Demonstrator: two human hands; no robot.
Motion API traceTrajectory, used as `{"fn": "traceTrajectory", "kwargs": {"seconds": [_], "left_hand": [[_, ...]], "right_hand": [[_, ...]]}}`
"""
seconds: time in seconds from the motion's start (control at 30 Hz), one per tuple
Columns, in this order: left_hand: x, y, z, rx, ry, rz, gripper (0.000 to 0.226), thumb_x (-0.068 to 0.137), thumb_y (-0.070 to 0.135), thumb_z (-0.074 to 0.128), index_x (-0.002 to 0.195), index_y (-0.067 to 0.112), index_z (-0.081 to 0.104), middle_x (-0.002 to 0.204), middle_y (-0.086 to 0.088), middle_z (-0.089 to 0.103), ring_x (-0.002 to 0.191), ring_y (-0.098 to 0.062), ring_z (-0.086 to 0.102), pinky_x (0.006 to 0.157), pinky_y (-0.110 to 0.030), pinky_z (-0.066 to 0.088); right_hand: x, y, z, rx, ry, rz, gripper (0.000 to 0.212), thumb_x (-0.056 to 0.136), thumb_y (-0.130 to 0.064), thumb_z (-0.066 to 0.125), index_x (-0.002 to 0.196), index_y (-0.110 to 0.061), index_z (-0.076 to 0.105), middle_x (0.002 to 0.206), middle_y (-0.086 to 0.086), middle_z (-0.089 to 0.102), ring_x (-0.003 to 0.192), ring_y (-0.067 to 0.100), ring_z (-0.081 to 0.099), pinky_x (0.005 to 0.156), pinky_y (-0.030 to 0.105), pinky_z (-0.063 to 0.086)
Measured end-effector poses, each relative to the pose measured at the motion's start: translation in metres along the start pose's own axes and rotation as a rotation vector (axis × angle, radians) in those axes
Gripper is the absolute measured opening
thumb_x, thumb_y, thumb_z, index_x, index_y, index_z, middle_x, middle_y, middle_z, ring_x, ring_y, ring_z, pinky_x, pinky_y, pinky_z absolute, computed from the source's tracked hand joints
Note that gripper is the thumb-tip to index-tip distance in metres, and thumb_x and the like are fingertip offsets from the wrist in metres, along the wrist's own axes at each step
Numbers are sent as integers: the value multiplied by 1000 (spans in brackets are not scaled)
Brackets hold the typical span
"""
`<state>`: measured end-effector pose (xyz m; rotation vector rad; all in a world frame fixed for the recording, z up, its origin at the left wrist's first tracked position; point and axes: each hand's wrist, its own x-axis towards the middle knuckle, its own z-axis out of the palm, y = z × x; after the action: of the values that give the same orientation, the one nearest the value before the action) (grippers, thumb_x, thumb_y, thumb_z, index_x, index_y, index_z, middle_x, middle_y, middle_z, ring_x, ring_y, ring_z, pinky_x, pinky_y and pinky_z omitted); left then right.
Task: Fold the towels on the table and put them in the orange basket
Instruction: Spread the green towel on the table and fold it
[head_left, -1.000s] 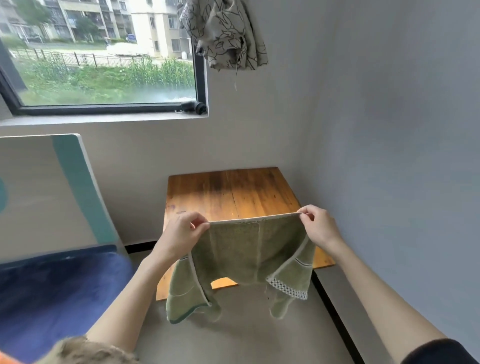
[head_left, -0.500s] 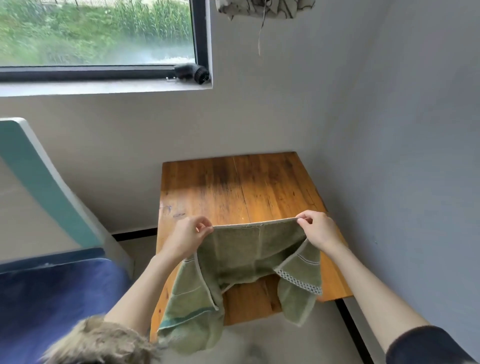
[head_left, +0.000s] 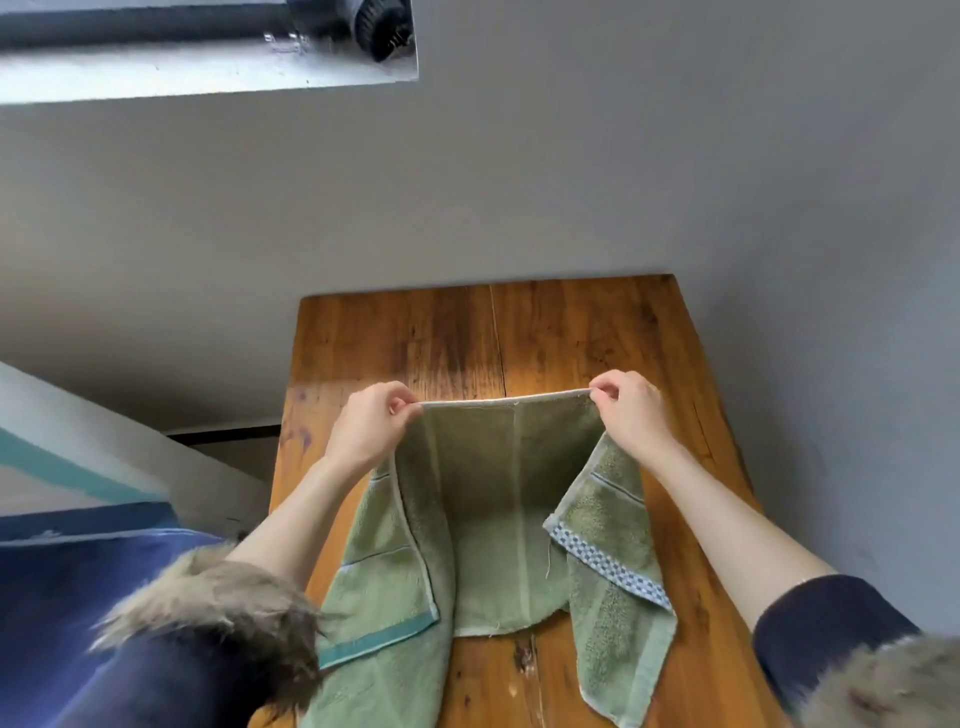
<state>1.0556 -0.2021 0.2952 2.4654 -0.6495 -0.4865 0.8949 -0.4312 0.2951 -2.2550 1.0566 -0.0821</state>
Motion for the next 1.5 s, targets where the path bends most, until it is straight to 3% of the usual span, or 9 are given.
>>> {"fn": "traceTrajectory", "kwargs": {"seconds": [0.2, 0.43, 0.6, 0.7, 0.93, 1.13, 1.27, 1.37, 1.5], "left_hand": [[49, -24, 19, 33, -27, -68, 19, 93, 15, 49, 100, 18, 66, 104, -4, 67, 93, -19, 61, 85, -34, 51], [-24, -73, 72, 63, -270, -105, 14, 89, 23, 59, 102, 19, 57, 107, 0, 60, 95, -14, 59, 87, -34, 52], [-92, -111, 104, 205, -230, 235, 63, 74, 59, 60, 118, 16, 47, 125, -4, 50, 113, -20, 49, 95, -33, 44], [-105, -135, 110, 261, -233, 364, 72, 71, 61, 59, 125, 15, 43, 139, -10, 44, 132, -27, 39, 106, -40, 37], [-101, -153, 107, 126, -131, 499, 18, 83, 20, 61, 97, 9, 55, 123, -11, 58, 125, -28, 49, 99, -39, 44], [-59, -163, 41, -337, 86, -37, 15, 89, 11, 59, 99, 18, 66, 89, 9, 66, 76, 2, 55, 69, -15, 42], [0, -180, -12, -297, 276, -184, 16, 89, 14, 57, 103, 13, 65, 96, -2, 67, 85, -12, 57, 73, -16, 37], [31, -191, -27, -268, 329, -285, 41, 89, 14, 57, 129, 9, 48, 119, -11, 57, 106, -26, 55, 94, -26, 38], [23, -183, -8, 47, 319, -147, 53, 87, 13, 57, 137, 7, 38, 135, -19, 41, 124, -34, 37, 101, -42, 32]], "right_hand": [[52, 3, 33, -21, -60, -64, 30, 96, -15, 46, 125, -11, 55, 131, 7, 50, 120, 23, 48, 97, 30, 38], [-11, 9, 115, -58, -331, -115, 37, 97, -18, 43, 134, -14, 47, 141, 2, 42, 132, 17, 35, 110, 31, 25], [-69, 9, 163, -298, -319, -198, 50, 98, -28, 39, 146, -22, 27, 157, 3, 14, 146, 19, 5, 115, 43, -8], [-88, 16, 186, -376, -300, -201, 57, 94, -34, 47, 147, -22, 28, 157, 6, 13, 146, 25, 7, 112, 54, -5], [-98, 24, 206, -487, -225, -171, 65, 89, -49, 16, 149, -24, 18, 158, 2, 5, 145, 20, -3, 112, 53, -10], [-101, 13, 202, -469, -233, -115, 57, 97, -41, 31, 149, -26, 15, 158, -1, -2, 145, 17, -8, 113, 50, -12], [-100, -2, 199, -462, -248, -43, 56, 98, -35, 36, 149, -26, 17, 159, -1, -2, 146, 18, -6, 116, 50, -5], [-95, -13, 198, -420, -224, -3, 52, 98, -34, 38, 147, -24, 24, 159, 2, 5, 146, 20, -1, 117, 49, 1], [-92, -17, 202, -390, -208, -27, 58, 95, -36, 47, 147, -24, 25, 159, 2, 6, 146, 20, 0, 117, 50, 3]]}}
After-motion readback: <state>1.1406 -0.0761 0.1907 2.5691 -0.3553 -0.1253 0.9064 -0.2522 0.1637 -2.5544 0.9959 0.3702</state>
